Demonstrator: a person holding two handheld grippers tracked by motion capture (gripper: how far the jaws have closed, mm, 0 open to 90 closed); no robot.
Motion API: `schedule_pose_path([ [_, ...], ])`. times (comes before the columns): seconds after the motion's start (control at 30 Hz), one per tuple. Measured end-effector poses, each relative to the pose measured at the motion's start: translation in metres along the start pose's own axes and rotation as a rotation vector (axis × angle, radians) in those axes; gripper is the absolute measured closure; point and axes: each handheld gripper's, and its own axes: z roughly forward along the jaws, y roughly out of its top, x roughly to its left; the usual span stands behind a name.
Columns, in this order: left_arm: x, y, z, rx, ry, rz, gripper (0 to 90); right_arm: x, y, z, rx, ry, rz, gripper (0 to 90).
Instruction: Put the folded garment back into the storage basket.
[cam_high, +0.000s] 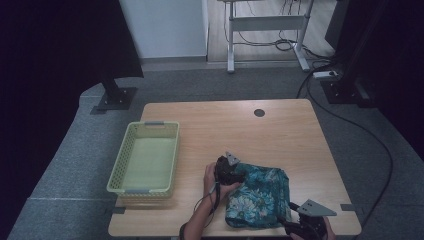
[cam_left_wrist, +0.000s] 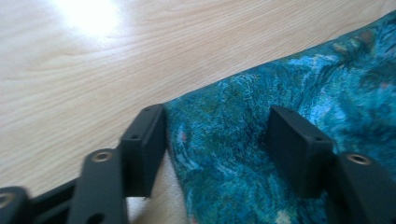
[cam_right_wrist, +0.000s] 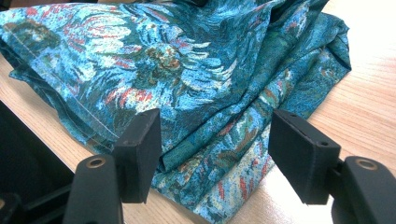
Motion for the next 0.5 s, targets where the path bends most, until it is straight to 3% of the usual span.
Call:
schedule_pose_path([
  [0.23, -0.0006, -0.0001, -0.0006, -0.008, -0.031, 0.013, 60.1, 0.0002, -0.0001, 0.0005, 0.003, 0.0, -0.001, 34.4],
  [0.5, -0.0019, 0.0, -0.0004, -0.013, -0.071, 0.016, 74.7, -0.0001, -0.0002, 0.0009, 0.007, -0.001, -0.002, 34.4],
])
